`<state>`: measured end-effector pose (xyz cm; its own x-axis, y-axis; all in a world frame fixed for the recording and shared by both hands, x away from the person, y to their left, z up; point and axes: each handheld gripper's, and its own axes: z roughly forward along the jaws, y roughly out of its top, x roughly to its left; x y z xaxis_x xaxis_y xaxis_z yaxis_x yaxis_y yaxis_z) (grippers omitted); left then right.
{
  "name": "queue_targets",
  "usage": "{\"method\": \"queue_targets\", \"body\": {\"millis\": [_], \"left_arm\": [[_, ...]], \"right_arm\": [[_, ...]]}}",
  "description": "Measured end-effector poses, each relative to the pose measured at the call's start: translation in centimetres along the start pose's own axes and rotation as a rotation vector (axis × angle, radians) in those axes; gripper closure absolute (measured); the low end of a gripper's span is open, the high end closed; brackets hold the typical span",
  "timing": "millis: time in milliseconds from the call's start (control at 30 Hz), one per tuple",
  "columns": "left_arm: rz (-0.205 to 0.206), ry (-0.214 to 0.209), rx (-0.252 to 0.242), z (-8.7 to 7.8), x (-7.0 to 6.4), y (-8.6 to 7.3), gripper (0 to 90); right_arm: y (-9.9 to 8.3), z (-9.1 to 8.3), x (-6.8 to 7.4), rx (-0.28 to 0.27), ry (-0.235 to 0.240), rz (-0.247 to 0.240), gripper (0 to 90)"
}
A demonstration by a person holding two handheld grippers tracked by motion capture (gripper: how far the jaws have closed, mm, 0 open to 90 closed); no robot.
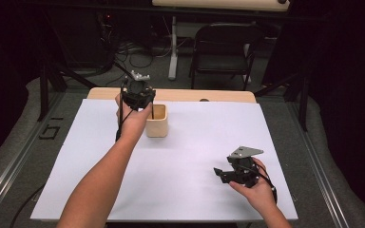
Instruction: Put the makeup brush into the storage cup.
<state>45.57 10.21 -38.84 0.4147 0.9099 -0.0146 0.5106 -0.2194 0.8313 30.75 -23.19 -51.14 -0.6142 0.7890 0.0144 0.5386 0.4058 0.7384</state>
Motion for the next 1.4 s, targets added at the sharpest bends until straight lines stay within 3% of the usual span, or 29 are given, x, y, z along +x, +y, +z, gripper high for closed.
{"method": "queue_targets", "body": {"millis": [733,1400], "left_arm": [[0.014,-0.002,0.071,2.0,0.3,-2.0,83.4],[0.011,-0.01,0.106,3.0,0.4,-3.7,83.4]], "right_arm": [[0.0,0.2,0.2,-0.003,0.006,-0.001,31.2],[-0.2,0.4,0.3,0.009,0.007,-0.001,31.1]]}}
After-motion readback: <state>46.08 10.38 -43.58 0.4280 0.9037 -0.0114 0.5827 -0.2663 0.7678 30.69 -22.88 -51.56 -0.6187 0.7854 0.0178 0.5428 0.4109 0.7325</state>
